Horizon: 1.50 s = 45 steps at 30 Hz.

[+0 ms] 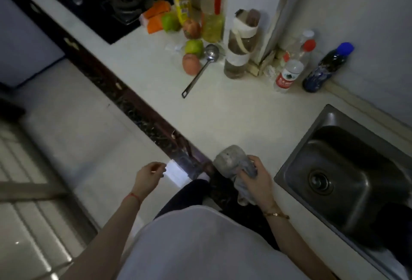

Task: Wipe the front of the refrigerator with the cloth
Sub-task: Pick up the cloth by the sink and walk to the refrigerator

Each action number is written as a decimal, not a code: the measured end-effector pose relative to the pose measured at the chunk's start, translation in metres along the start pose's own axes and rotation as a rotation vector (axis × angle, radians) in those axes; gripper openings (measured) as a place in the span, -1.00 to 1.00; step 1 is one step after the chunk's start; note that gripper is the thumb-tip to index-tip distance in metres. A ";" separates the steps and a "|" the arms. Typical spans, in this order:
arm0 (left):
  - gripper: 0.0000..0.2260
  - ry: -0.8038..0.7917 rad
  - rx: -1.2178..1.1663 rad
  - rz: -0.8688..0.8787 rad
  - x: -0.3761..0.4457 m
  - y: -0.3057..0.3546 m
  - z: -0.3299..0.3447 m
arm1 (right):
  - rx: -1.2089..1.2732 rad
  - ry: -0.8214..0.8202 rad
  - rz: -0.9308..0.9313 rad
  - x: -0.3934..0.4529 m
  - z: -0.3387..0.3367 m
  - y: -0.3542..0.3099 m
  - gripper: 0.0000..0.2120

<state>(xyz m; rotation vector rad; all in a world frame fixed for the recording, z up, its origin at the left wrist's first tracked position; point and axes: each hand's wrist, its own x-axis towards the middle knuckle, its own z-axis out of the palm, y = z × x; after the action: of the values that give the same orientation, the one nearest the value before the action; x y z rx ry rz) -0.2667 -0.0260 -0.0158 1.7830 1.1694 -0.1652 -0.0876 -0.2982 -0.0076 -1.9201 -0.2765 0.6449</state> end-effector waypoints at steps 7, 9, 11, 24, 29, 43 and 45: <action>-0.73 0.202 -0.428 -0.538 -0.132 -0.163 0.007 | -0.225 -0.256 -0.026 -0.035 0.047 0.000 -0.73; -0.72 0.248 -0.538 -0.635 -0.159 -0.192 0.010 | -0.292 -0.331 -0.020 -0.036 0.065 0.002 -0.74; -0.74 0.303 -0.635 -0.694 -0.180 -0.212 0.011 | -0.360 -0.415 -0.003 -0.034 0.084 0.006 -0.77; -0.81 0.433 -0.845 -0.888 -0.171 -0.282 -0.080 | -0.716 -0.527 0.101 0.039 0.242 -0.009 -0.67; -0.72 0.460 -0.957 -0.857 -0.114 -0.291 -0.171 | -0.682 -0.474 0.100 0.060 0.323 -0.052 -0.66; -0.78 0.463 -0.910 -0.818 0.106 -0.300 -0.386 | -0.719 -0.471 0.117 0.234 0.541 -0.185 -0.58; -0.73 0.467 -0.920 -0.784 0.140 -0.293 -0.427 | -0.706 -0.479 0.082 0.266 0.578 -0.221 -0.60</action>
<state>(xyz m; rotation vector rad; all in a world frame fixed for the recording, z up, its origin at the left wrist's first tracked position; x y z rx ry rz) -0.5714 0.4140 -0.0551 0.5088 1.8400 0.3171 -0.1648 0.3676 -0.0717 -2.4234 -0.8174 1.1757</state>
